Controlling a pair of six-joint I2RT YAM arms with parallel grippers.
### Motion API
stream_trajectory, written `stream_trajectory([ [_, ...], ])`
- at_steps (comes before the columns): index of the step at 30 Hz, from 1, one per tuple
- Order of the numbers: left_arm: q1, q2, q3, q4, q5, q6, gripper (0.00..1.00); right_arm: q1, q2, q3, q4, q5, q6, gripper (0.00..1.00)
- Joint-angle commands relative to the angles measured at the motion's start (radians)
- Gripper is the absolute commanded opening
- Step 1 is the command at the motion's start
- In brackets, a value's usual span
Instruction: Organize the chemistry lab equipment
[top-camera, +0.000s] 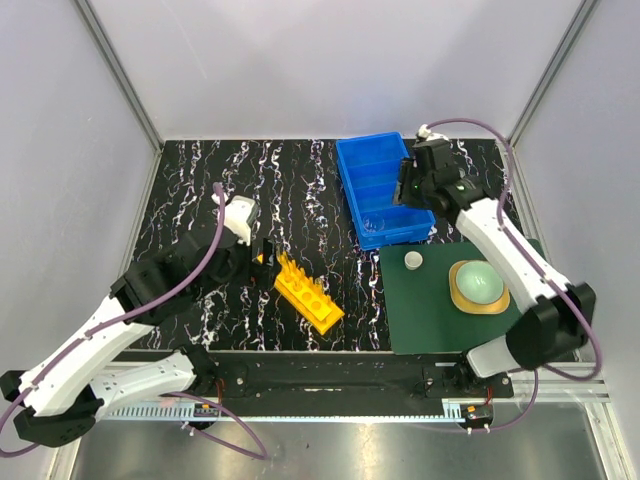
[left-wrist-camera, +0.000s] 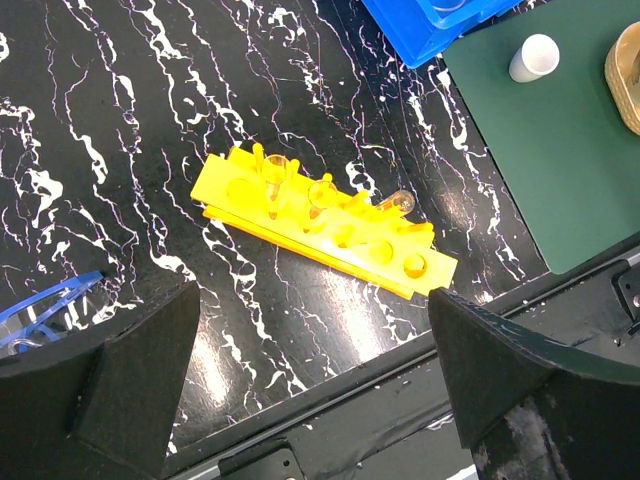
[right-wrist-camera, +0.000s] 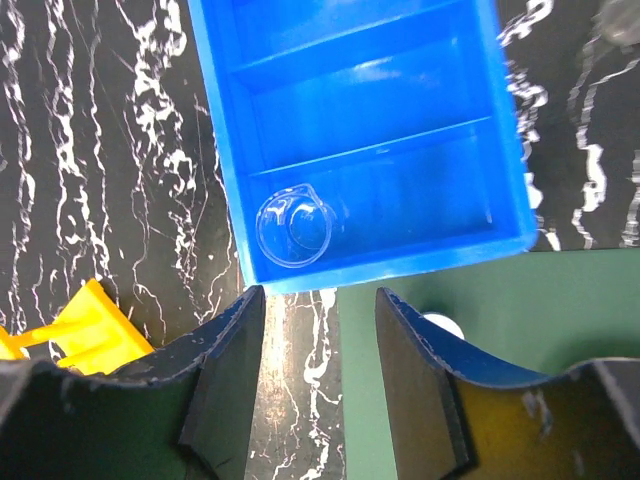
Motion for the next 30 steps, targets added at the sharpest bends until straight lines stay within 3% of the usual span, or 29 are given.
stream_trajectory([
  [1, 0.004, 0.006, 0.021, 0.061, -0.009, 0.012, 0.99, -0.004, -0.148, -0.043, -0.054, 0.191, 0.02, 0.55],
  [3, 0.002, 0.01, 0.027, 0.068, -0.004, 0.015, 0.99, -0.006, -0.178, -0.068, -0.055, 0.316, 0.04, 0.58],
  [8, 0.004, 0.023, 0.044, 0.087, 0.009, 0.021, 0.99, -0.044, -0.144, -0.03, -0.063, 0.444, 0.065, 0.61],
  [15, 0.004, 0.003, 0.01, 0.111, 0.023, 0.012, 0.99, -0.191, 0.035, 0.153, -0.069, 0.359, 0.097, 0.63],
  [17, 0.005, -0.006, -0.001, 0.124, 0.037, 0.012, 0.99, -0.225, 0.097, 0.196, -0.074, 0.36, 0.094, 0.77],
  [25, 0.005, -0.002, -0.039, 0.168, 0.083, 0.014, 0.99, -0.336, 0.343, 0.427, -0.137, 0.239, 0.08, 0.82],
  [30, 0.005, 0.003, -0.068, 0.194, 0.105, 0.012, 0.99, -0.372, 0.469, 0.506, -0.161, 0.205, 0.065, 0.98],
])
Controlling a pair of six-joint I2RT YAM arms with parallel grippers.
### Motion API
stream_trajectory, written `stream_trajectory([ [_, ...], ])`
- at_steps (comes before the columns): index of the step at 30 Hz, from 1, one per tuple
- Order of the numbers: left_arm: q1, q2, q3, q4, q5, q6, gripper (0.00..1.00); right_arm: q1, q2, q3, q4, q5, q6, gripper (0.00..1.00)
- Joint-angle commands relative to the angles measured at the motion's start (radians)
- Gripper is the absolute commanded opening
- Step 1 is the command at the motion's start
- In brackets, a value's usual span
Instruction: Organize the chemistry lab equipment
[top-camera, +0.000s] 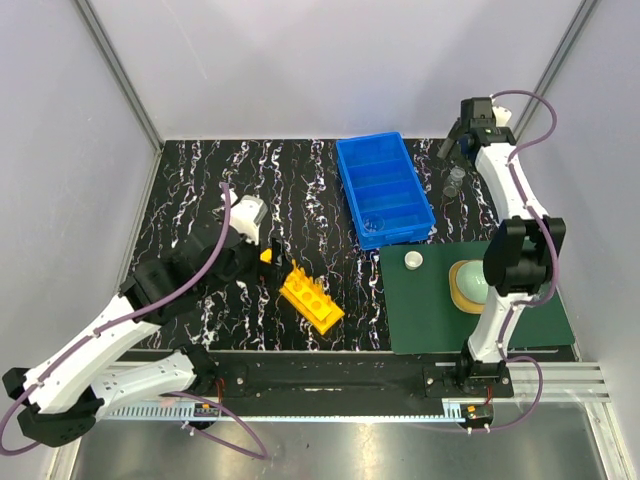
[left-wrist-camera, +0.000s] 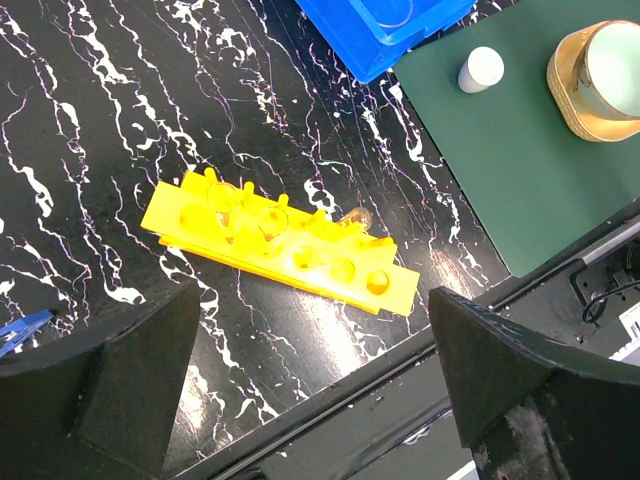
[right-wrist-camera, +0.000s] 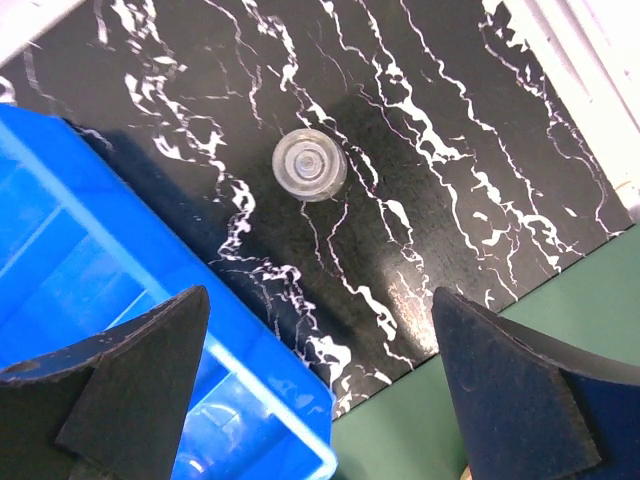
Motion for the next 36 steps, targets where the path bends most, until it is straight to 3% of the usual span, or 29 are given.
stream_trajectory([
  [1, 0.004, 0.002, -0.023, 0.082, 0.035, 0.004, 0.99, -0.029, 0.112, 0.062, -0.046, -0.05, -0.013, 1.0],
  [8, 0.004, 0.017, -0.049, 0.111, 0.047, 0.007, 0.99, -0.085, 0.231, 0.133, -0.028, -0.142, -0.013, 1.0],
  [29, 0.013, 0.086, -0.046, 0.125, 0.058, 0.044, 0.99, -0.107, 0.465, 0.332, -0.052, -0.212, -0.03, 1.0],
  [36, 0.015, 0.1, -0.05, 0.131, 0.065, 0.049, 0.99, -0.107, 0.491, 0.359, -0.055, -0.212, -0.038, 0.94],
])
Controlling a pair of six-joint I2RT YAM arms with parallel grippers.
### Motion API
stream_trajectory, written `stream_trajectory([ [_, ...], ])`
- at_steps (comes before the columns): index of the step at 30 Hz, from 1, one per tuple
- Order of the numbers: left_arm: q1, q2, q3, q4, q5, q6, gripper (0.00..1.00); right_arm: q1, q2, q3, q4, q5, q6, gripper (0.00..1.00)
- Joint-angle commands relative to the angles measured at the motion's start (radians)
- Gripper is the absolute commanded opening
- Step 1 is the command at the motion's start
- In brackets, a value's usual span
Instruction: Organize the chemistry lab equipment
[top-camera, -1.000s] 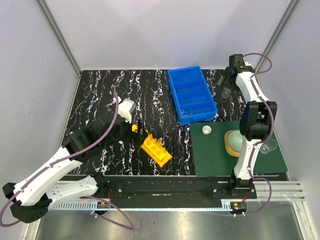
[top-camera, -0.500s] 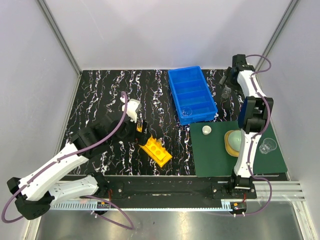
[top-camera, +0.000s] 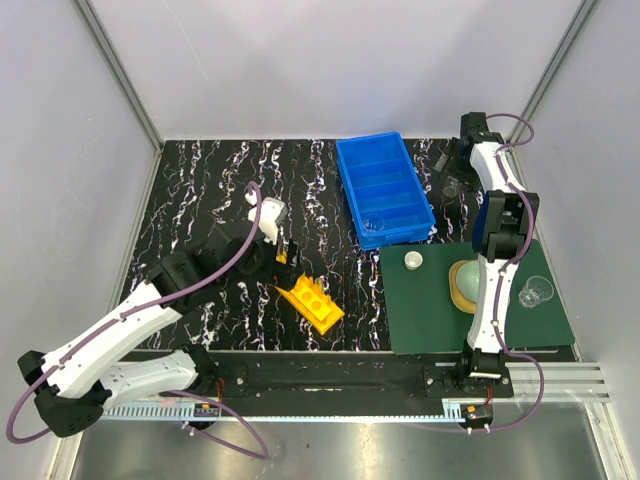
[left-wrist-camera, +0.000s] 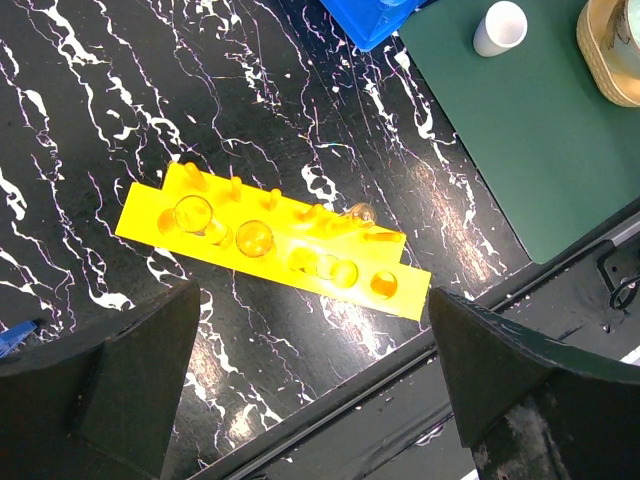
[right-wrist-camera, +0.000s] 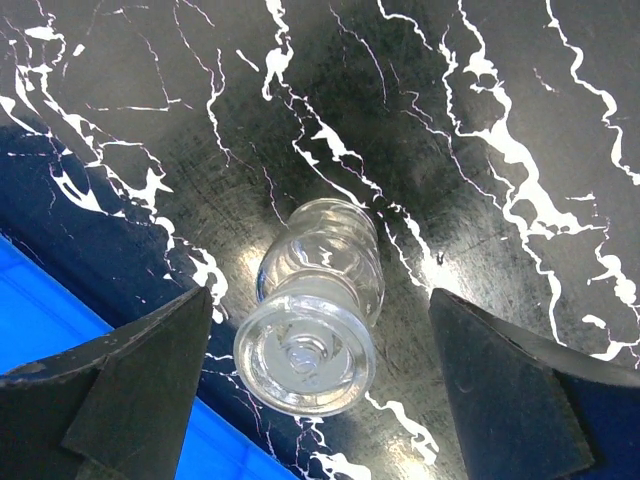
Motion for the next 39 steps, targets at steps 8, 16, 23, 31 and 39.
stream_trajectory([
  [8, 0.008, 0.002, -0.004, 0.06, 0.014, 0.02, 0.99, -0.002, 0.031, 0.081, -0.011, -0.003, -0.03, 0.79],
  [16, 0.012, 0.003, -0.006, 0.06, 0.016, 0.023, 0.99, -0.002, 0.045, 0.091, -0.018, -0.007, -0.033, 0.61],
  [23, 0.016, 0.002, -0.009, 0.06, 0.019, 0.024, 0.99, -0.002, 0.057, 0.109, -0.025, -0.005, -0.041, 0.4],
  [31, 0.017, 0.003, -0.009, 0.065, 0.022, 0.027, 0.99, -0.002, 0.056, 0.115, -0.031, -0.004, -0.052, 0.17],
  [39, 0.017, -0.004, -0.012, 0.065, 0.023, 0.029, 0.99, -0.002, 0.01, 0.1, -0.036, -0.005, -0.052, 0.03],
])
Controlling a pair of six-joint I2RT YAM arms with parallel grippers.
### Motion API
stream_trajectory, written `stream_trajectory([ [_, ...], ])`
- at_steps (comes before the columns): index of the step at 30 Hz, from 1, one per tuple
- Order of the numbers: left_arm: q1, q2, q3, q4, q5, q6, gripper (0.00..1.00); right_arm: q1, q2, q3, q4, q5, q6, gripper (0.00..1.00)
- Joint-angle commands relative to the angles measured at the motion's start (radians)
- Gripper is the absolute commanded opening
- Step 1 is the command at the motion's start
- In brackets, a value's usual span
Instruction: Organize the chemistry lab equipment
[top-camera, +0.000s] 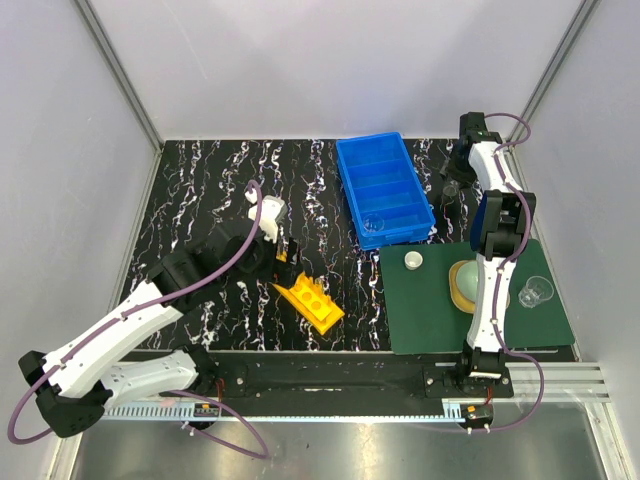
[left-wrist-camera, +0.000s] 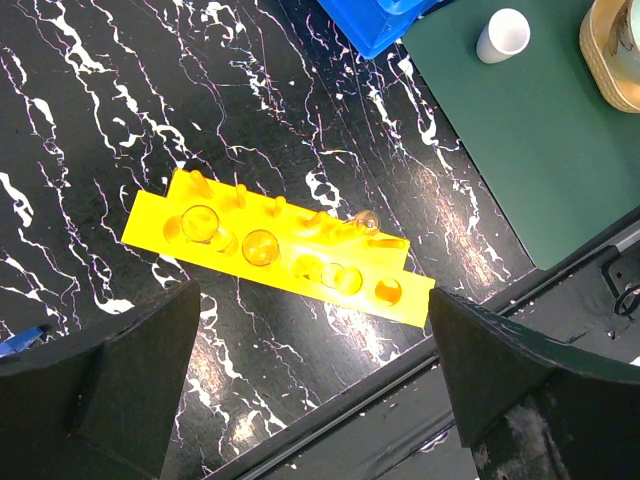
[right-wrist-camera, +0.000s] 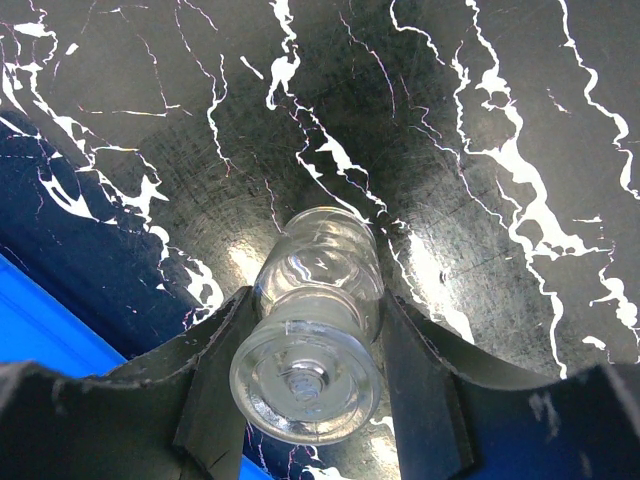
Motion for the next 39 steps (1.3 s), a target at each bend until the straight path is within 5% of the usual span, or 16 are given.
stream_trajectory([
  [1, 0.004, -0.012, -0.013, 0.049, 0.021, 0.012, 0.99, -0.002, -0.049, 0.027, -0.011, 0.0, -0.011, 0.01],
  [20, 0.005, -0.066, -0.026, 0.056, 0.038, 0.013, 0.99, 0.054, -0.378, -0.081, -0.052, 0.012, 0.0, 0.01],
  [30, 0.006, -0.08, -0.029, 0.046, 0.015, 0.012, 0.99, 0.247, -0.619, -0.202, -0.097, 0.081, -0.057, 0.01],
  [39, 0.008, -0.107, -0.016, 0.022, 0.01, -0.007, 0.99, 0.378, -0.825, -0.498, -0.042, 0.034, -0.015, 0.02],
])
